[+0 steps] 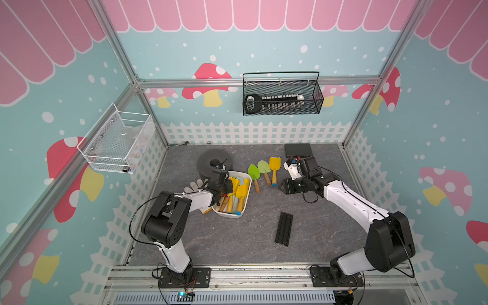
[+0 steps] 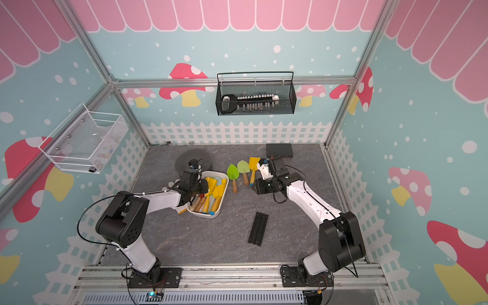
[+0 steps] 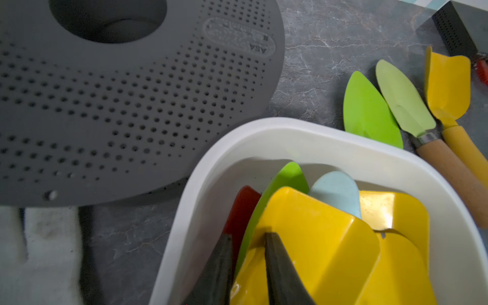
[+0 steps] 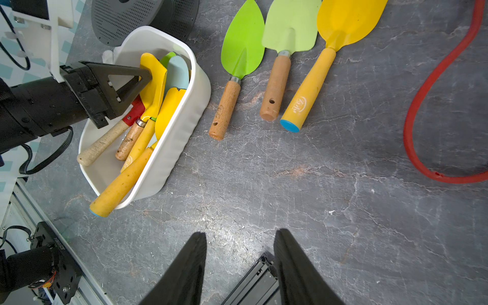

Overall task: Take the shovel out of the storage box
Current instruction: Pick up the shovel from the storage box.

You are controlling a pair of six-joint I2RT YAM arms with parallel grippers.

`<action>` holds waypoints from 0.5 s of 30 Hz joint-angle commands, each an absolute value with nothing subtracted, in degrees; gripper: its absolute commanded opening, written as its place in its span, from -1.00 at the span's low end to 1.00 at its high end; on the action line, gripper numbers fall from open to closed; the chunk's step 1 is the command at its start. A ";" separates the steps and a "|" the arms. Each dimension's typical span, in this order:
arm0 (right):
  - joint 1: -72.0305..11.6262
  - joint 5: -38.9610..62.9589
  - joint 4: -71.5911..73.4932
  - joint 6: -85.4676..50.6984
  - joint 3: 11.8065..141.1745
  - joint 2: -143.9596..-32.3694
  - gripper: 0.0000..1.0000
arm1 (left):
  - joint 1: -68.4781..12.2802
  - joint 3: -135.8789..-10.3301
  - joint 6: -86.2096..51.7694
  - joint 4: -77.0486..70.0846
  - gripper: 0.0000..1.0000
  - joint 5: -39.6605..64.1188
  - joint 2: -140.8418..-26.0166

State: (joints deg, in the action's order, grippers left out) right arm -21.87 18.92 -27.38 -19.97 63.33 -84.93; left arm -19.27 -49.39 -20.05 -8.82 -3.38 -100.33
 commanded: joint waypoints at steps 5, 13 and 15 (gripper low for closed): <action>-22.32 18.64 -27.07 -19.95 62.33 -83.45 -0.03 | -18.94 -50.03 -19.42 -8.06 -0.84 -1.67 -101.09; -22.30 18.46 -27.07 -19.78 62.31 -83.31 -0.03 | -18.87 -48.71 -19.55 -9.45 -1.00 -0.88 -99.13; -22.32 18.46 -27.07 -19.78 62.24 -83.32 -0.03 | -18.90 -48.22 -19.81 -9.71 -1.00 -0.70 -98.17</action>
State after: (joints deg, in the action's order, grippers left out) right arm -21.87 18.85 -27.35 -19.94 63.31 -84.86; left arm -19.25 -49.32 -20.05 -9.78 -1.04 -99.77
